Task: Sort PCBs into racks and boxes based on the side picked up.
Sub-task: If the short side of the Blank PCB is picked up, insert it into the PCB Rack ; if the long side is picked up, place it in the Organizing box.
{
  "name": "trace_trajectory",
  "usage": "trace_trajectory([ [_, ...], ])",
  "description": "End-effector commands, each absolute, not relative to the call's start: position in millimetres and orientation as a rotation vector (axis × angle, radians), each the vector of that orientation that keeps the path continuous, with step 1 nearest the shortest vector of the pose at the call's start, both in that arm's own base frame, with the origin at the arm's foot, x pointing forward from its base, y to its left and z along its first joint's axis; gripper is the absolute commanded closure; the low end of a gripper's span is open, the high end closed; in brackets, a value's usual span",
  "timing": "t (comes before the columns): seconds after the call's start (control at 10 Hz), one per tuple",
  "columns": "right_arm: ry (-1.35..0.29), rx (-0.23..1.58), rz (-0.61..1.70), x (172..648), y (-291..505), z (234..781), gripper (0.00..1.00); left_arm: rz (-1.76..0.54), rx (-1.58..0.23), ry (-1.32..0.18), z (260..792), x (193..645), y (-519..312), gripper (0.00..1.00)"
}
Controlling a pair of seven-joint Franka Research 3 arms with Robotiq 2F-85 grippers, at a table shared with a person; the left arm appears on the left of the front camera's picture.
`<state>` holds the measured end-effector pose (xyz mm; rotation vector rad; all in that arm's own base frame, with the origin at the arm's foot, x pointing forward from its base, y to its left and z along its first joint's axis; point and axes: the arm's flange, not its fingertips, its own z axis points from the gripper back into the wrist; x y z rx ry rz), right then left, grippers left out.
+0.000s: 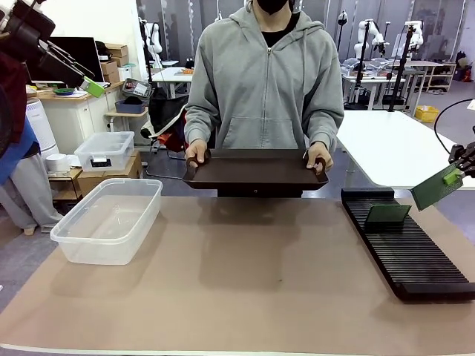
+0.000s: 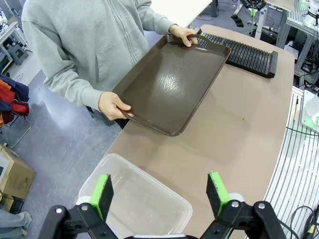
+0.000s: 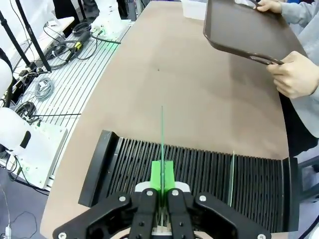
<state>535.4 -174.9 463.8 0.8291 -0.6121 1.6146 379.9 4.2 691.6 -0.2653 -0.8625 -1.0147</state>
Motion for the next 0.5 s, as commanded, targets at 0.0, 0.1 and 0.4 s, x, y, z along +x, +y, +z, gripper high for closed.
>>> trace_trajectory([
  [0.0, -0.708, 0.842, 1.529, 539, -172, 448, 0.98, -1.021, -0.271, -0.859, 691, 379, 5, 0.00],
  [0.1, -0.728, 0.848, 1.513, 538, -176, 442, 0.98, -1.021, -0.271, -0.859, 691, 379, 5, 0.00],
  [0.4, -0.748, 0.833, 1.540, 532, -172, 433, 0.98, -1.021, -0.271, -0.859, 691, 379, 5, 0.00],
])
